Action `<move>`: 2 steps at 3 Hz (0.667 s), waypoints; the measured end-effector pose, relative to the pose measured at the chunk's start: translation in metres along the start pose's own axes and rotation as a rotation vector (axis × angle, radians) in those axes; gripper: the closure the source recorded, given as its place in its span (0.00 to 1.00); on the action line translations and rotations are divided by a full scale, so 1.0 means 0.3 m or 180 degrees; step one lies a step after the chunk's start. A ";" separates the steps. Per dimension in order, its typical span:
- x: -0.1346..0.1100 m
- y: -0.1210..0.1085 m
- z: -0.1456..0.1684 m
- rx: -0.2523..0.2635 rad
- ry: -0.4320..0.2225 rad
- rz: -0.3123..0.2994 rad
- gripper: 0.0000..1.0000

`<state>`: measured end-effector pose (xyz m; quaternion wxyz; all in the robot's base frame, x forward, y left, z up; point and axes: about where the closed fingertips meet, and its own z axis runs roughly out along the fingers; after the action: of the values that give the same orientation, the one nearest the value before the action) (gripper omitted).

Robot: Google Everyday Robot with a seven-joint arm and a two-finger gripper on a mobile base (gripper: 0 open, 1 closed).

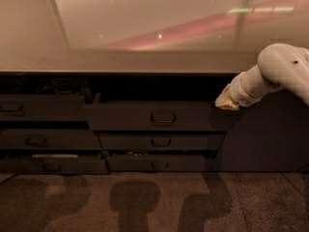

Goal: Open top drawer

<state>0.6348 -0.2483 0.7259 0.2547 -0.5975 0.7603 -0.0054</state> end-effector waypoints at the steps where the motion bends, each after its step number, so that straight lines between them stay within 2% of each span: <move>1: -0.018 -0.052 -0.041 0.0089 -0.0040 0.0114 0.34; 2: -0.025 -0.081 -0.062 0.0146 -0.0075 0.0175 0.57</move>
Offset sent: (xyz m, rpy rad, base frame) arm 0.0225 -0.0119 0.0435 0.0505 -0.0586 -0.0884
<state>0.6506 -0.2538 0.7525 0.2774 -0.5704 0.7731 -0.0089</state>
